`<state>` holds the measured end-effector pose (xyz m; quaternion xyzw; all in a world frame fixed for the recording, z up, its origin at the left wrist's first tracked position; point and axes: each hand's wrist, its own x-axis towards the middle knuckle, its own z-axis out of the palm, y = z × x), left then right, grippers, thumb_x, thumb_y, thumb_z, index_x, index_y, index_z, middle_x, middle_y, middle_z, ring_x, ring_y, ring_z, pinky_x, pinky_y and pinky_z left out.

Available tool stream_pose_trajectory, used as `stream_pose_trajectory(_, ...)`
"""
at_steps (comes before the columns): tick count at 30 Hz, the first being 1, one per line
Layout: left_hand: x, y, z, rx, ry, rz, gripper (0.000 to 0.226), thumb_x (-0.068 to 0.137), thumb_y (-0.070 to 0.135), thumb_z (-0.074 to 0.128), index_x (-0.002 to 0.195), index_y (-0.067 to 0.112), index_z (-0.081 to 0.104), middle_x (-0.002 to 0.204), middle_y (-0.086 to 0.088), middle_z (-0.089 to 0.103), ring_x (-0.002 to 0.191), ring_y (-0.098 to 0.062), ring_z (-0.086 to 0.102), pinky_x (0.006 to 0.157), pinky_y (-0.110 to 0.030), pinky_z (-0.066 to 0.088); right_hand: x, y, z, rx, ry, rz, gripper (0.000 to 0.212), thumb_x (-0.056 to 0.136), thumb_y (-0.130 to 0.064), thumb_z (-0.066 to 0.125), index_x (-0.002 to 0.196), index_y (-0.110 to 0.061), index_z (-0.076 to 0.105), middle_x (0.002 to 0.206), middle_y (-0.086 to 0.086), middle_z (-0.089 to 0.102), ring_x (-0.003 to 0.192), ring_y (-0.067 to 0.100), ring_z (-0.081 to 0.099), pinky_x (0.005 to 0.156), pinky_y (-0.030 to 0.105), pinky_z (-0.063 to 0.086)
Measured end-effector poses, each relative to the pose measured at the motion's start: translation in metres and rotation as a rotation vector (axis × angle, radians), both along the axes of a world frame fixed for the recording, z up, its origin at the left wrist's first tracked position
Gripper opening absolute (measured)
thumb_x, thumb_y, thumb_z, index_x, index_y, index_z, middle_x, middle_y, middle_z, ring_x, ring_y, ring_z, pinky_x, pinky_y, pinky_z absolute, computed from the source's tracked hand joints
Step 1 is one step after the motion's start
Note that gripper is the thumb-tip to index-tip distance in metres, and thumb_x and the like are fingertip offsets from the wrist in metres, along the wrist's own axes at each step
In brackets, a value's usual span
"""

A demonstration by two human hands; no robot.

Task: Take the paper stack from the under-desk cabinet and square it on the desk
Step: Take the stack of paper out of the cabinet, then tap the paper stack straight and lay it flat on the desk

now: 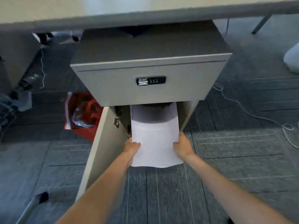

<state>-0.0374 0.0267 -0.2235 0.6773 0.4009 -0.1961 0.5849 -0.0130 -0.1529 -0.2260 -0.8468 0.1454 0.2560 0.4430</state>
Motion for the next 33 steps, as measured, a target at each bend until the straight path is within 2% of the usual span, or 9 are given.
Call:
stream_pose_trajectory(2,-0.019,0.001,0.04,-0.029,0.042,-0.014,0.045,0.095,-0.002,0.044,0.139,0.004,0.044,0.133,-0.019,0.057,0.104,-0.032,0.058,0.09,-0.036,0.048,-0.022,-0.007,0.04,0.025,0.05,-0.028,0.05,0.087,0.004,0.037,0.136,-0.006,0.038,0.135,0.017,0.053,0.121,0.036,0.05,0.099,0.041,0.043)
stream_pose_trajectory(5,-0.046,-0.001,0.095,-0.067,0.08,-0.037,0.045,0.094,0.0,0.047,0.138,0.005,0.045,0.13,-0.018,0.059,0.102,-0.031,0.058,0.089,-0.038,0.049,-0.052,-0.017,0.1,0.045,0.102,-0.065,0.051,0.088,0.005,0.036,0.136,-0.008,0.04,0.129,0.013,0.056,0.107,0.027,0.052,0.09,0.034,0.043)
stream_pose_trajectory(7,-0.061,-0.004,0.131,-0.093,0.1,-0.052,0.044,0.095,0.001,0.047,0.138,0.006,0.044,0.132,-0.018,0.058,0.102,-0.03,0.057,0.086,-0.036,0.048,-0.069,-0.022,0.138,0.05,0.134,-0.105,0.044,0.089,0.003,0.036,0.132,-0.007,0.041,0.121,0.011,0.056,0.101,0.024,0.05,0.09,0.038,0.047)
stream_pose_trajectory(16,-0.108,-0.012,0.276,-0.211,0.138,-0.109,0.045,0.095,0.001,0.048,0.14,0.005,0.044,0.135,-0.018,0.057,0.103,-0.029,0.056,0.089,-0.039,0.047,-0.126,-0.039,0.286,0.098,0.201,-0.248,0.043,0.09,0.001,0.037,0.132,-0.01,0.042,0.127,0.008,0.052,0.107,0.025,0.048,0.089,0.04,0.045)
stream_pose_trajectory(19,-0.117,-0.01,0.318,-0.241,0.129,-0.129,0.044,0.096,0.001,0.049,0.139,0.004,0.043,0.136,-0.016,0.056,0.11,-0.032,0.057,0.096,-0.043,0.047,-0.14,-0.04,0.332,0.12,0.178,-0.292,0.043,0.089,0.0,0.038,0.13,-0.01,0.042,0.129,0.01,0.051,0.107,0.026,0.05,0.088,0.039,0.045)
stream_pose_trajectory(21,-0.122,-0.008,0.343,-0.247,0.121,-0.148,0.048,0.095,0.004,0.052,0.142,0.005,0.041,0.138,-0.017,0.056,0.119,-0.036,0.057,0.101,-0.049,0.045,-0.15,-0.039,0.357,0.145,0.173,-0.327,0.043,0.088,0.0,0.038,0.129,-0.01,0.043,0.128,0.01,0.052,0.109,0.027,0.051,0.087,0.039,0.046)
stream_pose_trajectory(24,-0.125,-0.005,0.371,-0.247,0.076,-0.183,0.051,0.095,0.005,0.052,0.143,0.007,0.039,0.138,-0.016,0.055,0.122,-0.037,0.056,0.101,-0.049,0.046,-0.162,-0.038,0.387,0.17,0.153,-0.371,0.044,0.087,0.0,0.04,0.13,-0.011,0.043,0.127,0.009,0.053,0.112,0.029,0.051,0.091,0.041,0.046)
stream_pose_trajectory(29,-0.123,-0.006,0.423,-0.271,-0.009,-0.288,0.052,0.096,0.005,0.048,0.146,0.011,0.036,0.142,-0.01,0.051,0.127,-0.034,0.052,0.105,-0.048,0.043,-0.172,-0.037,0.431,0.212,0.083,-0.464,0.045,0.087,0.002,0.043,0.131,-0.008,0.042,0.118,0.006,0.051,0.104,0.024,0.049,0.082,0.037,0.042)
stream_pose_trajectory(33,-0.111,-0.006,0.448,-0.263,-0.083,-0.333,0.051,0.095,0.005,0.048,0.144,0.012,0.038,0.143,-0.009,0.051,0.125,-0.032,0.053,0.102,-0.046,0.045,-0.166,-0.038,0.455,0.232,0.032,-0.516,0.044,0.085,0.005,0.046,0.128,-0.007,0.045,0.117,0.008,0.051,0.102,0.026,0.049,0.091,0.043,0.044)
